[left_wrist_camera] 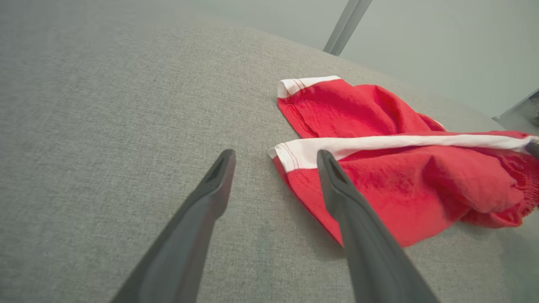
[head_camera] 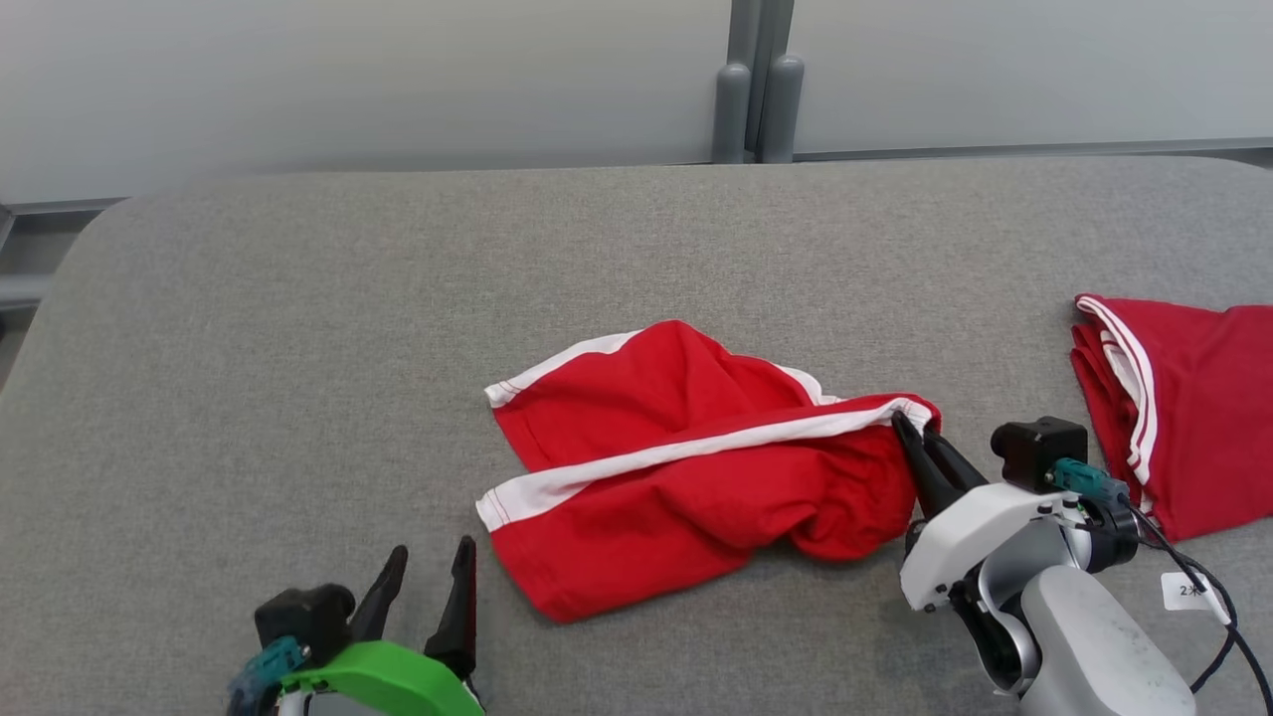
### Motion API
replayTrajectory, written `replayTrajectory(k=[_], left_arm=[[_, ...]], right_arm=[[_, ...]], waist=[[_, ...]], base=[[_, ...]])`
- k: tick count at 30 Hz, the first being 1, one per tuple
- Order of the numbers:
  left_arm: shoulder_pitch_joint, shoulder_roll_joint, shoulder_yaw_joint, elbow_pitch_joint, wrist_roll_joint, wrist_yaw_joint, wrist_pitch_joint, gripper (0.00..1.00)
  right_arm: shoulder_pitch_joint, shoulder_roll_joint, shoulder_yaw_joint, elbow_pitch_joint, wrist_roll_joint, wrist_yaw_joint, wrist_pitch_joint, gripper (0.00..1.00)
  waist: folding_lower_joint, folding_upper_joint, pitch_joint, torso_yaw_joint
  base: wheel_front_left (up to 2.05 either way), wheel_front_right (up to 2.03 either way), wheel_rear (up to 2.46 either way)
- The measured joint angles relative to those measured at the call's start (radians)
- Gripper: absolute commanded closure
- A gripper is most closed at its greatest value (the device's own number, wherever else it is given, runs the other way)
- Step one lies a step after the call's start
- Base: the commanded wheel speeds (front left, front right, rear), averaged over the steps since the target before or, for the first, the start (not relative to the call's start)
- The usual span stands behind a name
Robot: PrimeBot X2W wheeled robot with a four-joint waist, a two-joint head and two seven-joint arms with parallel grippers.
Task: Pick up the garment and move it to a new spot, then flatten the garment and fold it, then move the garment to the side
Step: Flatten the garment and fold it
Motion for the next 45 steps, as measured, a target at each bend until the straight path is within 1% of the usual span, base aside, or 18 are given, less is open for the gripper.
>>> replayTrajectory(k=[5, 7, 10, 13, 16, 23, 34, 39, 41, 42, 43, 44, 45], left_arm=[[-0.077, 0.017, -0.037, 0.067, -0.018, -0.036, 0.116, 0.00], [-0.107, 0.014, -0.045, 0.091, -0.040, -0.049, 0.165, 0.00], [-0.155, 0.004, -0.055, 0.132, -0.057, -0.057, 0.231, 0.00], [-0.195, -0.015, -0.054, 0.175, -0.094, -0.062, 0.281, 0.00], [-0.230, -0.023, -0.056, 0.226, -0.108, -0.066, 0.323, 0.00], [-0.287, -0.039, -0.062, 0.314, -0.119, -0.070, 0.358, 0.00], [-0.328, -0.071, -0.055, 0.386, -0.154, -0.089, 0.356, 0.00], [-0.352, -0.080, -0.033, 0.430, -0.170, -0.081, 0.344, 0.00], [-0.358, -0.082, -0.027, 0.436, -0.175, -0.081, 0.339, 0.11], [-0.364, -0.084, -0.024, 0.442, -0.176, -0.081, 0.338, 0.20], [-0.369, -0.086, -0.023, 0.449, -0.179, -0.081, 0.336, 0.23], [-0.374, -0.089, -0.023, 0.458, -0.181, -0.081, 0.336, 0.31], [-0.377, -0.093, -0.021, 0.467, -0.184, -0.081, 0.336, 0.42]], right_arm=[[0.021, 0.001, 0.000, -0.036, -0.010, 0.000, 0.019, 1.00], [0.033, 0.005, 0.001, -0.046, -0.012, 0.000, 0.022, 1.00], [0.041, 0.007, 0.005, -0.058, -0.015, 0.000, 0.029, 1.00], [0.048, 0.012, 0.011, -0.065, -0.020, 0.000, 0.036, 1.00], [0.048, 0.015, 0.020, -0.069, -0.020, 0.000, 0.038, 1.00], [0.048, 0.017, 0.040, -0.071, -0.020, 0.000, 0.041, 1.00], [0.046, 0.016, 0.051, -0.069, -0.018, 0.000, 0.040, 1.00], [0.039, 0.016, 0.059, -0.068, -0.018, 0.000, 0.039, 1.00], [0.037, 0.017, 0.061, -0.068, -0.017, 0.000, 0.039, 1.00], [0.034, 0.017, 0.062, -0.068, -0.017, 0.000, 0.039, 1.00], [0.030, 0.017, 0.063, -0.067, -0.017, 0.000, 0.039, 1.00], [0.027, 0.017, 0.064, -0.067, -0.017, 0.000, 0.038, 1.00], [0.026, 0.017, 0.065, -0.067, -0.016, 0.000, 0.036, 1.00]], waist=[[0.0000, 0.0000, -0.009, -0.006], [0.0000, 0.0000, -0.012, -0.006], [0.0000, 0.0000, -0.017, -0.005], [0.0000, 0.0000, -0.019, -0.008], [0.0000, 0.0000, -0.020, -0.014], [0.0000, 0.0000, -0.019, -0.032], [0.0000, 0.0000, -0.012, -0.043], [0.0000, 0.0000, -0.006, -0.050], [0.0000, 0.0000, -0.004, -0.051], [0.0000, 0.0000, -0.002, -0.053], [0.0000, 0.0000, 0.000, -0.054], [0.0000, 0.0000, 0.002, -0.056], [0.0000, 0.0000, 0.004, -0.057]], base=[[0.00, 0.00, 0.00], [0.00, 0.00, 0.00], [0.00, 0.00, 0.00], [0.00, 0.00, 0.00], [0.00, 0.00, 0.00], [0.00, 0.00, 0.00], [0.00, 0.00, 0.00], [0.00, 0.00, 0.00], [0.00, 0.00, 0.00], [0.00, 0.00, 0.00], [0.00, 0.00, 0.00], [0.00, 0.00, 0.00], [0.00, 0.00, 0.00]])
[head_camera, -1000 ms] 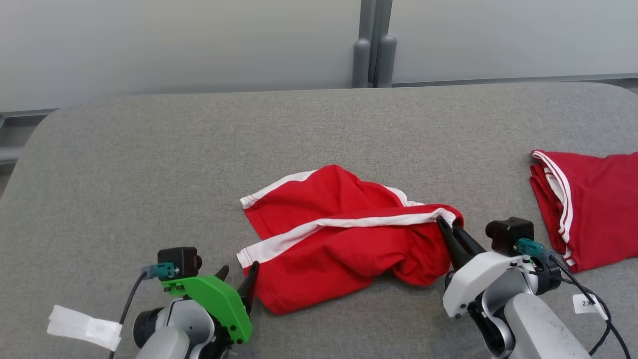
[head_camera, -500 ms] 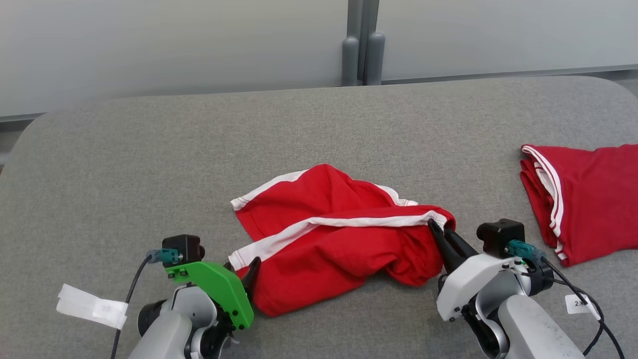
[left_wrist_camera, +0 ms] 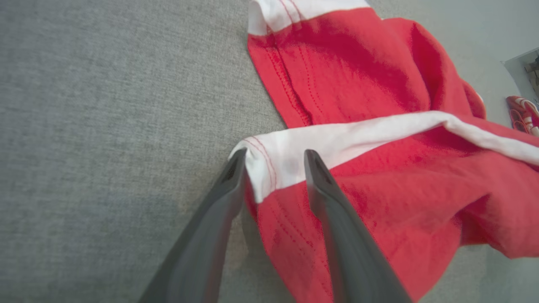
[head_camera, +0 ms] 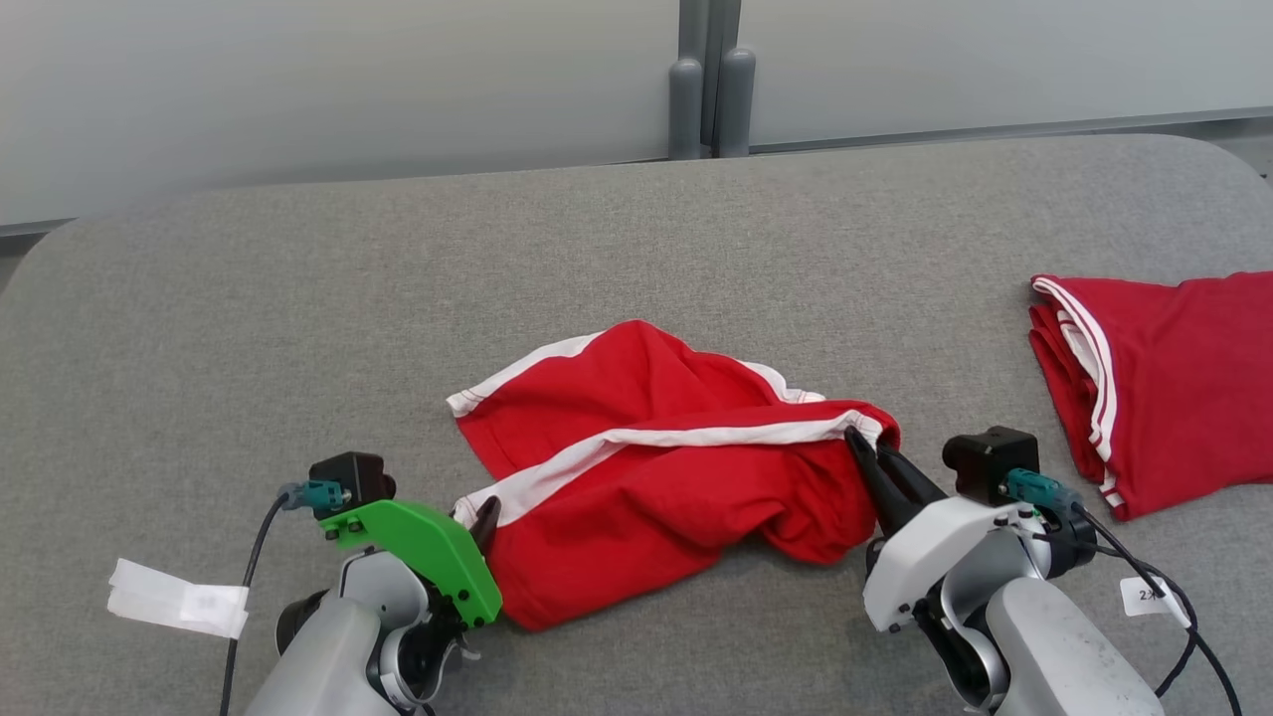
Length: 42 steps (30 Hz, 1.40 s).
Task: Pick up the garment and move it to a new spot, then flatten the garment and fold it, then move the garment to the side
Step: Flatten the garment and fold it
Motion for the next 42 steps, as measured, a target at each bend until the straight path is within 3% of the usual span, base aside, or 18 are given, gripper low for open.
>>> replayTrajectory(k=[3, 4, 6, 8, 19, 29, 42], left_arm=[[-0.006, -0.007, 0.005, 0.028, -0.009, 0.004, -0.001, 0.69], [-0.011, -0.008, 0.005, 0.036, -0.009, 0.008, -0.004, 0.69], [-0.022, -0.010, 0.004, 0.050, -0.009, 0.008, -0.008, 0.79], [-0.028, -0.011, 0.000, 0.062, -0.009, 0.007, -0.013, 1.00], [-0.043, -0.010, 0.035, 0.046, -0.025, -0.027, -0.116, 1.00], [-0.004, 0.024, 0.086, -0.161, -0.040, -0.063, -0.241, 1.00], [0.058, 0.121, 0.125, -0.641, 0.022, 0.032, -0.263, 1.00]], right_arm=[[-0.003, 0.000, 0.006, 0.003, 0.004, 0.000, 0.000, 1.00], [-0.006, 0.000, 0.007, 0.004, 0.004, 0.000, 0.000, 1.00], [-0.013, 0.001, 0.009, 0.005, 0.004, 0.000, -0.002, 1.00], [-0.017, 0.000, 0.010, 0.006, 0.004, 0.000, -0.005, 1.00], [-0.022, -0.013, -0.006, -0.011, 0.004, 0.000, -0.017, 1.00], [-0.037, -0.069, -0.074, -0.147, 0.052, 0.000, 0.004, 1.00], [0.017, -0.094, -0.146, -0.542, 0.085, 0.000, 0.093, 1.00]], waist=[[0.0000, 0.0000, 0.004, -0.004], [0.0000, 0.0000, 0.005, -0.005], [0.0000, 0.0000, 0.007, -0.007], [0.0000, 0.0000, 0.008, -0.007], [0.0000, 0.0000, -0.006, 0.000], [0.0000, 0.0000, -0.059, 0.008], [0.0000, 0.0000, -0.118, 0.002]], base=[[0.00, 0.00, 0.00], [0.00, 0.00, 0.00], [0.00, 0.00, 0.00], [0.00, 0.00, 0.00], [0.00, 0.00, 0.00], [0.00, 0.00, 0.00], [0.00, 0.00, 0.00]])
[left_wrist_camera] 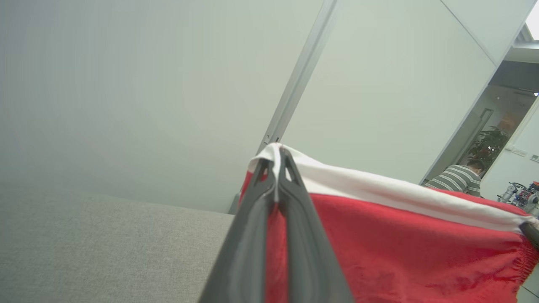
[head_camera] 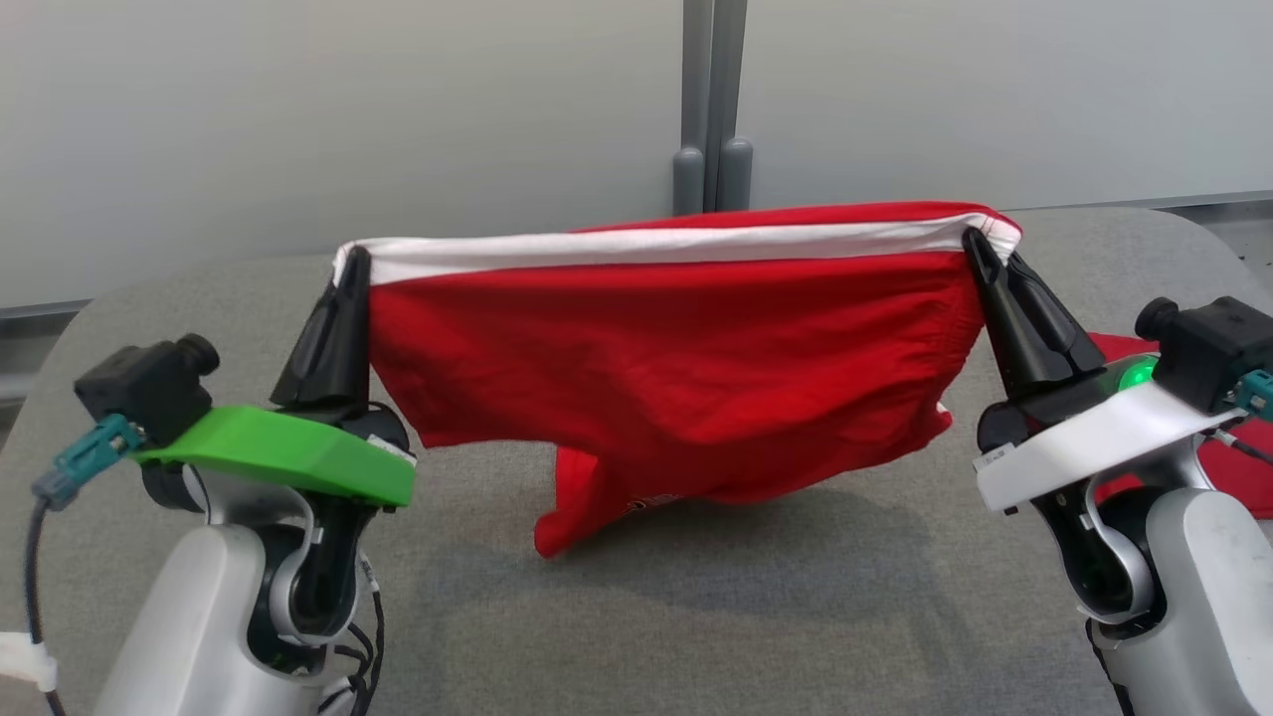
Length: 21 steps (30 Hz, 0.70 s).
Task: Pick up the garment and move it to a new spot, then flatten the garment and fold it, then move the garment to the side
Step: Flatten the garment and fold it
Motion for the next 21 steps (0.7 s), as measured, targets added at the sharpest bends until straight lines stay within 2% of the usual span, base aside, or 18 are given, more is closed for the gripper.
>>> replayTrajectory(k=[5, 9, 15, 21], left_arm=[[-0.007, 0.042, 0.022, -0.144, 0.005, 0.043, 0.054, 1.00], [-0.054, 0.076, 0.037, -0.163, 0.008, 0.061, 0.099, 1.00], [-0.194, 0.102, 0.026, -0.043, 0.028, 0.050, 0.152, 1.00], [-0.432, 0.113, 0.038, 0.191, 0.071, 0.028, 0.131, 1.00]], right_arm=[[0.006, 0.000, -0.015, -0.097, 0.009, 0.000, 0.063, 1.00], [-0.023, -0.005, -0.005, -0.086, 0.017, 0.000, 0.102, 1.00], [-0.198, -0.027, 0.054, 0.064, 0.028, 0.000, 0.123, 1.00], [-0.492, -0.009, 0.127, 0.310, 0.019, 0.001, 0.059, 1.00]], waist=[[0.0000, 0.0000, 0.000, -0.009], [0.0000, 0.0000, 0.016, -0.013], [0.0000, 0.0000, 0.063, -0.012], [0.0000, 0.0000, 0.139, -0.005]], base=[[0.00, 0.00, 0.00], [0.00, 0.00, 0.00], [0.00, 0.00, 0.00], [0.00, 0.00, 0.00]])
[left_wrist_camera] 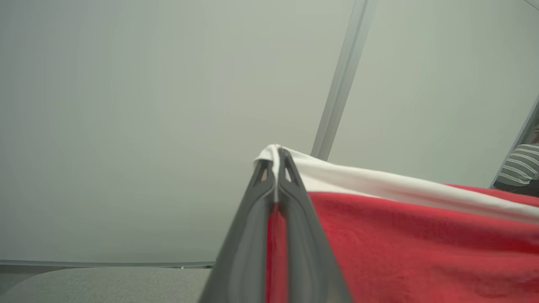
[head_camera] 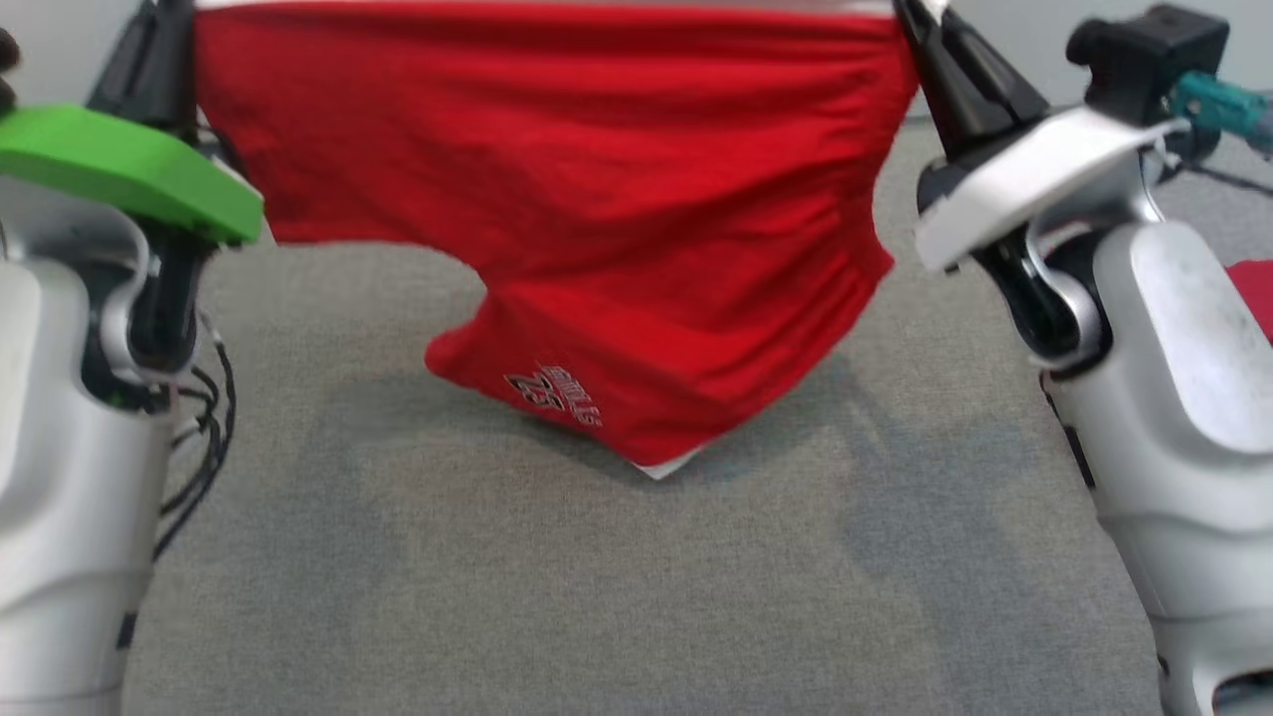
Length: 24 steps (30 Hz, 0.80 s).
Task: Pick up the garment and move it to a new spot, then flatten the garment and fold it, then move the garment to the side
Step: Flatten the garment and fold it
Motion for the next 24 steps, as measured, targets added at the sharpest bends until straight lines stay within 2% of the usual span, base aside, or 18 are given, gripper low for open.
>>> replayTrajectory(k=[3, 7, 10, 14, 18, 24], left_arm=[[-0.130, 0.002, 0.014, 0.127, 0.035, -0.002, -0.056, 1.00], [-0.293, -0.002, 0.024, 0.254, 0.080, -0.012, -0.167, 1.00], [-0.392, -0.004, 0.020, 0.314, 0.118, -0.042, -0.258, 1.00], [-0.426, -0.017, 0.019, 0.348, 0.122, -0.084, -0.307, 1.00], [-0.350, -0.051, 0.030, 0.344, 0.109, -0.135, -0.337, 1.00], [-0.018, -0.137, 0.126, 0.187, 0.102, -0.177, -0.341, 1.00]], right_arm=[[-0.155, 0.030, 0.035, 0.143, -0.027, 0.000, -0.071, 1.00], [-0.331, 0.068, 0.030, 0.326, -0.078, 0.001, -0.197, 1.00], [-0.428, 0.091, 0.005, 0.441, -0.125, 0.002, -0.291, 1.00], [-0.469, 0.105, -0.022, 0.511, -0.160, 0.002, -0.327, 1.00], [-0.406, 0.114, -0.011, 0.559, -0.170, 0.001, -0.333, 1.00], [-0.149, 0.103, 0.045, 0.516, -0.124, 0.000, -0.334, 1.00]], waist=[[0.0000, 0.0000, 0.042, 0.002], [0.0000, 0.0000, 0.090, 0.004], [0.0000, 0.0000, 0.117, 0.005], [0.0000, 0.0000, 0.139, 0.009], [0.0000, 0.0000, 0.158, 0.024], [0.0001, 0.0000, 0.186, 0.047]], base=[[0.00, 0.00, 0.00], [0.00, 0.00, 0.00], [0.00, 0.00, 0.00], [0.00, 0.00, 0.00], [0.00, 0.00, 0.00], [0.00, 0.00, 0.00]])
